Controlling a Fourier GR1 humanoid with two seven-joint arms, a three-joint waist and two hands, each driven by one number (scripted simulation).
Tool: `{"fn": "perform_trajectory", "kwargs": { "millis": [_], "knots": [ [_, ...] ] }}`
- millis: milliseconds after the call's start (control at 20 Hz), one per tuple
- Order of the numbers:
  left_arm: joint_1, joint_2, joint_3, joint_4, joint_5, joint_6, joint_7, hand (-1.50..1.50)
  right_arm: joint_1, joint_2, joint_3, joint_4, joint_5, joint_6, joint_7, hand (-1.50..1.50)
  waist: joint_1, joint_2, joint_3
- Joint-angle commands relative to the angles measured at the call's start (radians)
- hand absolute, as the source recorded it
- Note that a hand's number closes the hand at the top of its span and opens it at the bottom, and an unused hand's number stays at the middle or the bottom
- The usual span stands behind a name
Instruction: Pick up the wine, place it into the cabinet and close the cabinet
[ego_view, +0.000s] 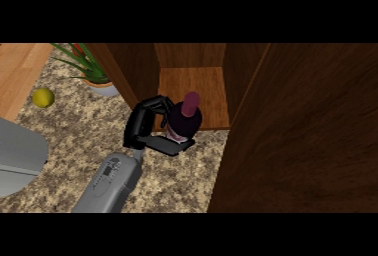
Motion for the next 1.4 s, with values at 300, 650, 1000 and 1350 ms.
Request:
{"fn": "perform_trajectory", "kwargs": {
  "millis": [300,650,1000,1350],
  "knots": [
    [-0.223,0.0,-0.03,0.256,0.13,0.067,-0.064,1.5,0.109,-0.031,0.006,-0.191,-0.042,0.019,-0.033,-1.5,-0.027,0.004,0.0],
    [-0.349,0.0,-0.037,0.395,0.222,0.109,-0.086,1.5,0.102,-0.02,0.024,-0.193,-0.039,0.027,-0.039,-1.5,-0.026,0.004,0.0],
    [-0.488,0.0,-0.045,0.582,0.243,0.117,-0.08,1.5,0.11,-0.003,0.028,-0.178,-0.03,0.022,-0.065,-1.5,-0.033,0.007,-0.001],
    [-0.594,0.0,-0.037,0.754,0.265,0.186,-0.058,1.5,0.11,-0.006,-0.022,-0.138,-0.105,0.06,-0.114,-1.5,-0.058,0.019,0.0]
  ]
}}
